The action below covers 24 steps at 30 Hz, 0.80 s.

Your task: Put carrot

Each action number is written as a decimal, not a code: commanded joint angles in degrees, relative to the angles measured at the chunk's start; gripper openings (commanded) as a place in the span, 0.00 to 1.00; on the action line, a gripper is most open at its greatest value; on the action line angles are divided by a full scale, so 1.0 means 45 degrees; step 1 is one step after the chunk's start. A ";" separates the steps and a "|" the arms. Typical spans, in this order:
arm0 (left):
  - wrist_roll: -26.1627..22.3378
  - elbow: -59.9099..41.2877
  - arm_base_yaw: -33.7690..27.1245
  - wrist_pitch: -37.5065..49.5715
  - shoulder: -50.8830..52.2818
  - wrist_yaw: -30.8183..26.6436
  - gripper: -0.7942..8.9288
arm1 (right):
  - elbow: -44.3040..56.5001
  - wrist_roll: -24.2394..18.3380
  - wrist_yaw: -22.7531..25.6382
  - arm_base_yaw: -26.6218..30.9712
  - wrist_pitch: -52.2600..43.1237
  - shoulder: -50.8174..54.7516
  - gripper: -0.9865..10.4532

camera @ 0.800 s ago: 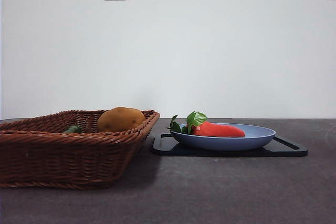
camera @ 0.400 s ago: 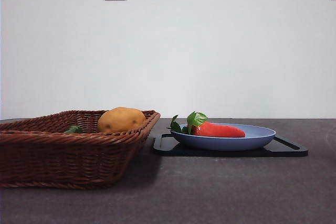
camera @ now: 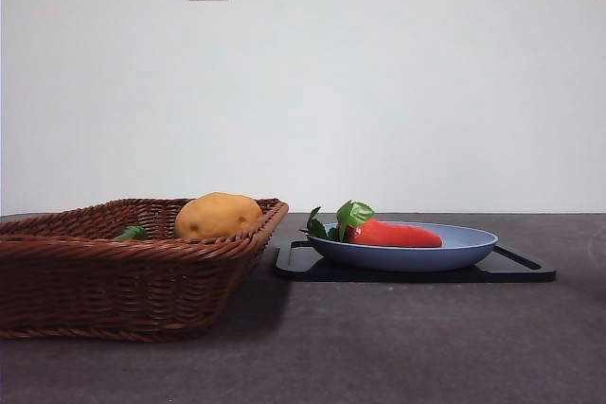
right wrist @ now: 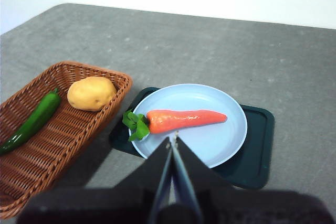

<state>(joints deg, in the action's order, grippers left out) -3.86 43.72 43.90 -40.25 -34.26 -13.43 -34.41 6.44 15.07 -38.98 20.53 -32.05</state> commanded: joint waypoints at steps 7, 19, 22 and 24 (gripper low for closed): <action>0.0097 0.0146 -0.0058 0.0549 0.0287 -0.0253 0.09 | -0.0092 0.0131 0.0068 -0.0092 -0.0165 -0.0015 0.10; -0.0476 -0.2686 -0.8048 0.4847 0.5124 0.0457 0.09 | -0.0092 0.0131 0.0068 -0.0092 -0.0170 -0.0015 0.10; -0.0481 -0.4109 -0.8820 0.5761 0.5761 0.1030 0.09 | -0.0092 0.0131 0.0068 -0.0092 -0.0170 -0.0015 0.10; -0.0481 -0.5003 -0.9097 0.6052 0.6071 0.1112 0.09 | -0.0092 0.0131 0.0068 -0.0092 -0.0170 -0.0015 0.10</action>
<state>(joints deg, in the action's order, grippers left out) -5.56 22.20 3.20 -13.56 -7.25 -8.78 -34.41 6.44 15.09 -38.98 20.51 -32.05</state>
